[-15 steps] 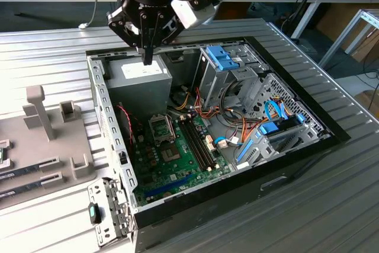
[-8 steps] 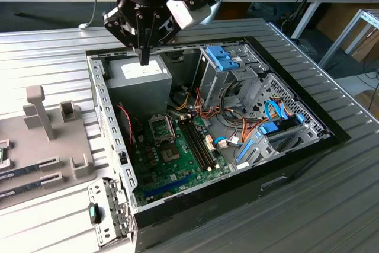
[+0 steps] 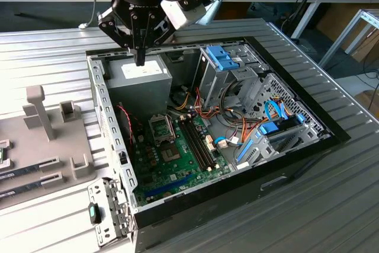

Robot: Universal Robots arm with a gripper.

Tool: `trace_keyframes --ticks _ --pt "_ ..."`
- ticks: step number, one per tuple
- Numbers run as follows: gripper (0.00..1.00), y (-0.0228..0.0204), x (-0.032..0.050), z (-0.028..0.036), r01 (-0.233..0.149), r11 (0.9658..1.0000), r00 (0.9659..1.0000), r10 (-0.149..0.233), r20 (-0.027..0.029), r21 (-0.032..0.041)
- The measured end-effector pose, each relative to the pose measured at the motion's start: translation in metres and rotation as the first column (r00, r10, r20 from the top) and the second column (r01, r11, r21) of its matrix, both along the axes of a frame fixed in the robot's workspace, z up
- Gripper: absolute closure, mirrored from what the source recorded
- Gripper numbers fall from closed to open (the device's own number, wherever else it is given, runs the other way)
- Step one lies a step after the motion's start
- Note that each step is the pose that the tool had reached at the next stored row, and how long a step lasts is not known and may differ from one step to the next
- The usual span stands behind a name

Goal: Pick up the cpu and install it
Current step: 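Reach for the cpu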

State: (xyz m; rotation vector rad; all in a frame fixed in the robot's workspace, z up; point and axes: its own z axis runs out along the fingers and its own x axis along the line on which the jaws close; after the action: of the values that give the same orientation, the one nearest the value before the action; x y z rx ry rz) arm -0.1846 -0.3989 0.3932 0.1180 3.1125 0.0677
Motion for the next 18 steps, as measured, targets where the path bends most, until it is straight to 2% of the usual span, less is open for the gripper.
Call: trace_keyframes --ticks 18 --pt "0.89 0.0000 -0.0198 -0.0001 0.000 1.0000 1.0000 0.000 0.0000 0.0000"
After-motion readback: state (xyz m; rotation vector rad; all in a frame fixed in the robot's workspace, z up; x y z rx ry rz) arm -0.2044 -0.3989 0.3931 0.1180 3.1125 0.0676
